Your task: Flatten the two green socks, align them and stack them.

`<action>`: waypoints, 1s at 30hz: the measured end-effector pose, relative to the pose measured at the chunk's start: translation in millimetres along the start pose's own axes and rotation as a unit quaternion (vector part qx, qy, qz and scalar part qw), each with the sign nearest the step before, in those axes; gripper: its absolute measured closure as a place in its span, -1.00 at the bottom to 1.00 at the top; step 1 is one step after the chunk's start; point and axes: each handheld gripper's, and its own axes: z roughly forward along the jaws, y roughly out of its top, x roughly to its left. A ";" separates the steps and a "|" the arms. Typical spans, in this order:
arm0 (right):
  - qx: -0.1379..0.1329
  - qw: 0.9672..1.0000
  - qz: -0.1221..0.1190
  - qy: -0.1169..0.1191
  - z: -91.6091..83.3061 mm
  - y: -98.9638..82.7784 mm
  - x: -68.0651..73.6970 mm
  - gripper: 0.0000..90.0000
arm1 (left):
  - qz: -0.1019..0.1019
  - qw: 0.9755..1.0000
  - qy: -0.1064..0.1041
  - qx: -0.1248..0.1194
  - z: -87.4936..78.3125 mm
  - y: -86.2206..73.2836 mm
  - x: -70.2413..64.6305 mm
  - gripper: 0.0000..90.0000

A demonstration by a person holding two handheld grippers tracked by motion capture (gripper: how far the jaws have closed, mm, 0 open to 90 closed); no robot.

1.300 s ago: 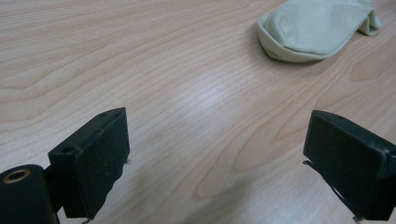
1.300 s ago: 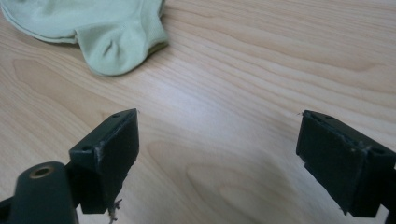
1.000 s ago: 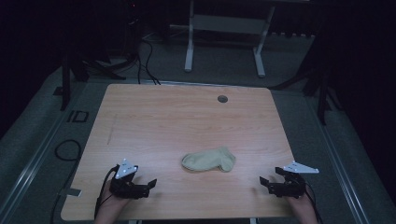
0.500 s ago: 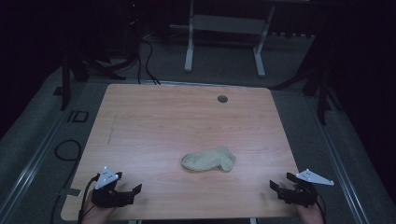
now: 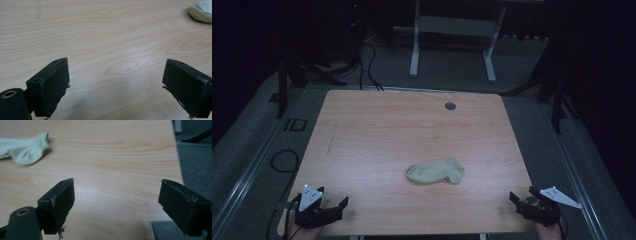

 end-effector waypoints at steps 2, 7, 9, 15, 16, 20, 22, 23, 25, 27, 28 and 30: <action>-0.003 1.000 0.007 -0.001 0.6 -1.0 -1.2 -0.70 | -0.004 1.000 0.014 -0.015 -1.8 -0.1 0.1 -0.84; -0.019 0.999 0.017 -0.024 1.4 -2.3 -2.7 -0.70 | -0.013 0.998 0.046 -0.035 -5.8 1.5 6.4 -0.84; -0.023 0.999 0.016 -0.029 2.0 -2.1 -3.1 -0.70 | -0.016 0.998 0.048 -0.039 -6.8 1.2 9.2 -0.84; -0.026 0.999 0.002 -0.038 3.4 -2.3 -2.8 -0.70 | -0.025 0.995 0.071 -0.059 -11.7 -2.2 12.9 -0.84; -0.024 0.999 -0.001 -0.041 4.0 -2.4 -2.3 -0.70 | -0.025 0.995 0.073 -0.060 -12.0 -2.5 13.9 -0.84; -0.024 0.999 -0.006 -0.041 4.6 -2.0 -1.9 -0.70 | -0.032 0.994 0.080 -0.064 -12.5 -3.2 15.8 -0.83; -0.023 0.999 -0.008 -0.040 5.3 -2.4 -1.7 -0.70 | -0.035 0.994 0.080 -0.063 -12.0 -4.4 16.0 -0.83; -0.021 0.999 -0.008 -0.041 5.4 -2.5 -1.7 -0.70 | -0.036 0.994 0.081 -0.062 -11.5 -4.8 15.8 -0.83; -0.023 0.999 -0.005 -0.039 5.2 -2.4 -2.6 -0.70 | -0.036 0.994 0.079 -0.061 -11.3 -5.0 15.6 -0.84; -0.023 0.999 -0.003 -0.039 5.2 -2.2 -2.9 -0.70 | -0.034 0.994 0.077 -0.065 -12.0 -5.3 15.2 -0.84; -0.023 0.999 -0.002 -0.040 5.2 -1.8 -3.2 -0.70 | -0.034 0.994 0.077 -0.064 -12.0 -5.3 15.2 -0.84; -0.023 0.999 -0.002 -0.040 5.7 -1.8 -3.0 -0.70 | -0.035 0.995 0.075 -0.064 -12.3 -5.6 15.4 -0.83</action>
